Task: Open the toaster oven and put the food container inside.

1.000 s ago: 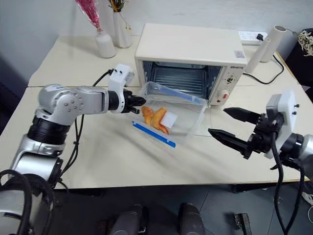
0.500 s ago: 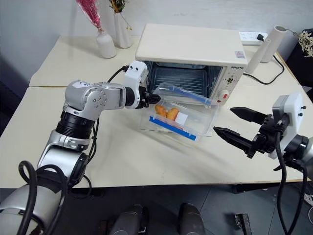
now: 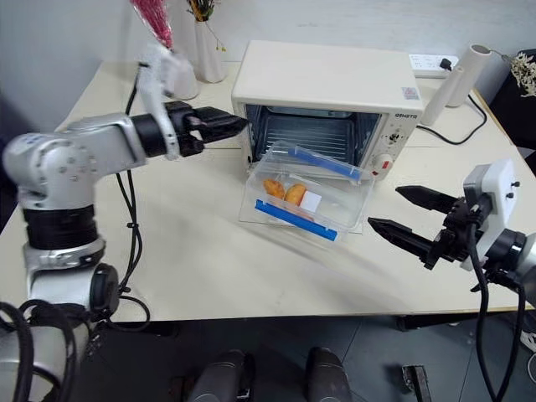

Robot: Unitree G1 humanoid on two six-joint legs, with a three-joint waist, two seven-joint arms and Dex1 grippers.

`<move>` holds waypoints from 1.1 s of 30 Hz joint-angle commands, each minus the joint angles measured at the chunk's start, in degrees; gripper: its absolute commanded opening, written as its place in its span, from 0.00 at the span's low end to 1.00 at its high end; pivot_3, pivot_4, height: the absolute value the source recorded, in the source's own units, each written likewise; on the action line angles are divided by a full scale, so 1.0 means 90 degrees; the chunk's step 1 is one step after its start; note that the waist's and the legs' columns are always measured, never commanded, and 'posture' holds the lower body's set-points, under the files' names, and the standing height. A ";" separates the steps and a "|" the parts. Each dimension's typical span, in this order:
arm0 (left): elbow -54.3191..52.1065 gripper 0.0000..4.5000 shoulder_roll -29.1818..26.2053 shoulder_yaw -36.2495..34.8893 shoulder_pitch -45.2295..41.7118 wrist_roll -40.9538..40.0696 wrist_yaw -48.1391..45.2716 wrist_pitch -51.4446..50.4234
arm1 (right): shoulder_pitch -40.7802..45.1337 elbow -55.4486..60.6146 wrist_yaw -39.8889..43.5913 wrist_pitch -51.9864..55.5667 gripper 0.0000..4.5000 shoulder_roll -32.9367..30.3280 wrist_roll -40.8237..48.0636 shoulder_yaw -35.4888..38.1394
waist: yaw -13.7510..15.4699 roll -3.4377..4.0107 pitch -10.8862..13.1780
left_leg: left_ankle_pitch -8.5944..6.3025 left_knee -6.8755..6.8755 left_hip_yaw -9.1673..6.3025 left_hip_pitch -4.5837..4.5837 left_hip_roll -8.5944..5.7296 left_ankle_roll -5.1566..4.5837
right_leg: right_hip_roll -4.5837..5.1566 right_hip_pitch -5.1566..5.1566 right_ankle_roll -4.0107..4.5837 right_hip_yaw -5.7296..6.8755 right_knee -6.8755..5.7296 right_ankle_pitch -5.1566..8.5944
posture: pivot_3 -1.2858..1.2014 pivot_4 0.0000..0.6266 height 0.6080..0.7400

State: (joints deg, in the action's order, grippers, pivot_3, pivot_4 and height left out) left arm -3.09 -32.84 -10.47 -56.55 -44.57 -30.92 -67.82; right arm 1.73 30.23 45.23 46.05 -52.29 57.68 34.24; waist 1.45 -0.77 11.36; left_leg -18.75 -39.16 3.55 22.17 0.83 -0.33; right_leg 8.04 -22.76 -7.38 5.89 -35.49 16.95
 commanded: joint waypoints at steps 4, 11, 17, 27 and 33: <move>-0.0941 0.22 -0.1358 0.0568 0.1216 -0.0676 -0.3066 0.0478 | -0.0263 0.0847 -0.0044 0.0239 0.51 -0.0067 0.0820 -0.0029 | 0.0012 0.0002 0.0000 | 0.0000 -0.0001 0.0001 -0.0001 0.0002 0.0001 | -0.0002 0.0001 0.0001 0.0000 0.0003 0.0001 | 0.52 0.24 1.00; -0.0946 0.00 -0.1477 0.2086 0.1583 0.0577 -0.4067 0.1897 | -0.0498 0.0849 -0.0183 0.0000 0.06 0.0021 0.0046 -0.1021 | 0.0072 -0.0001 -0.0001 | 0.0001 -0.0011 -0.0010 -0.0002 -0.0003 -0.0006 | -0.0001 0.0022 0.0001 0.0001 0.0015 0.0000 | 0.52 0.24 1.00; -0.0106 0.00 -0.0799 0.2636 0.1226 0.1361 -0.4058 0.2594 | -0.0246 0.0124 0.0352 -0.0385 0.06 0.0014 -0.0641 -0.1715 | 0.0073 -0.0001 -0.0001 | 0.0000 -0.0011 -0.0005 0.0000 -0.0004 -0.0011 | -0.0002 0.0018 0.0000 0.0001 0.0013 0.0000 | 0.52 0.24 1.00; 0.1127 0.00 0.0200 0.2812 0.0841 0.2339 -0.3657 0.3380 | 0.1973 -0.2034 0.0603 -0.1300 0.06 0.0472 -0.2269 -0.3125 | -0.0008 0.0000 -0.0001 | 0.0001 -0.0010 -0.0001 0.0002 -0.0002 -0.0012 | -0.0001 0.0007 0.0000 0.0002 0.0002 0.0000 | 0.52 0.24 1.00; 0.2171 0.00 0.0811 0.2567 0.0439 0.2822 -0.2981 0.3938 | 0.2623 -0.2659 0.0557 -0.1681 0.06 0.0943 -0.2877 -0.3378 | 0.0010 0.0000 -0.0001 | 0.0001 -0.0013 -0.0004 0.0007 -0.0003 -0.0012 | 0.0000 0.0006 -0.0002 0.0007 0.0001 -0.0001 | 0.52 0.24 1.00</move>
State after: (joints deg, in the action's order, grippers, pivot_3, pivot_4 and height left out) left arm 15.05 -26.30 14.61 -50.53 -20.49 -60.19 -34.73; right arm 24.45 6.14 50.34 32.49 -44.30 32.59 3.87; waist 1.54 -0.77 11.35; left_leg -18.74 -39.28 3.52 22.25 0.79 -0.43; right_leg 8.04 -22.71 -7.41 5.96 -35.47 16.93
